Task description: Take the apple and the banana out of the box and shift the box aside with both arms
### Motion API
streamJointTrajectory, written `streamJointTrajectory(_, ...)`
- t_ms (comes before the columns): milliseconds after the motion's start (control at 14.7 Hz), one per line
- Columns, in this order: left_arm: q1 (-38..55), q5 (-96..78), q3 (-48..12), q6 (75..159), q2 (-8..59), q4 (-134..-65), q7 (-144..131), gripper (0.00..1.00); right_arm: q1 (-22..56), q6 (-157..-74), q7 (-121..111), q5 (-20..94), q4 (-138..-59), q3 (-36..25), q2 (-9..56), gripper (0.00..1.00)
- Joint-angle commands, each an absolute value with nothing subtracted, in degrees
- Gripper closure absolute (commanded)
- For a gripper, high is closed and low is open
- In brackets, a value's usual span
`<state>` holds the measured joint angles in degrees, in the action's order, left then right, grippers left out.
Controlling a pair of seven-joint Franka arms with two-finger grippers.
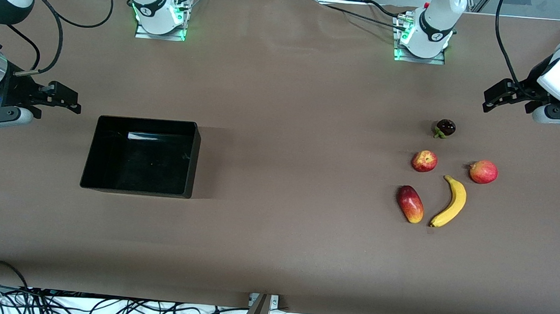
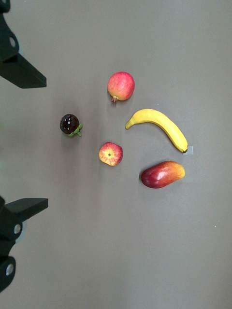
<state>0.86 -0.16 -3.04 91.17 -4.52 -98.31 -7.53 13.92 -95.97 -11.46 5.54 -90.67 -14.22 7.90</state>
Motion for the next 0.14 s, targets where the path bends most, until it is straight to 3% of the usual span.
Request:
streamJointTrajectory(0, 1.0, -0.4, -4.1, 89.7, -3.6, -96.0, -7.9, 0.0, 14.2, -94.2, -11.4, 4.7, -88.6, -14.2, 8.3, 0.0)
streamJointTrajectory(68, 1.0, -0.4, -4.2, 89.7, -3.5, -96.0, -7.8, 0.0, 14.4, -94.2, -11.4, 4.6, -88.5, -14.2, 8.3, 0.0)
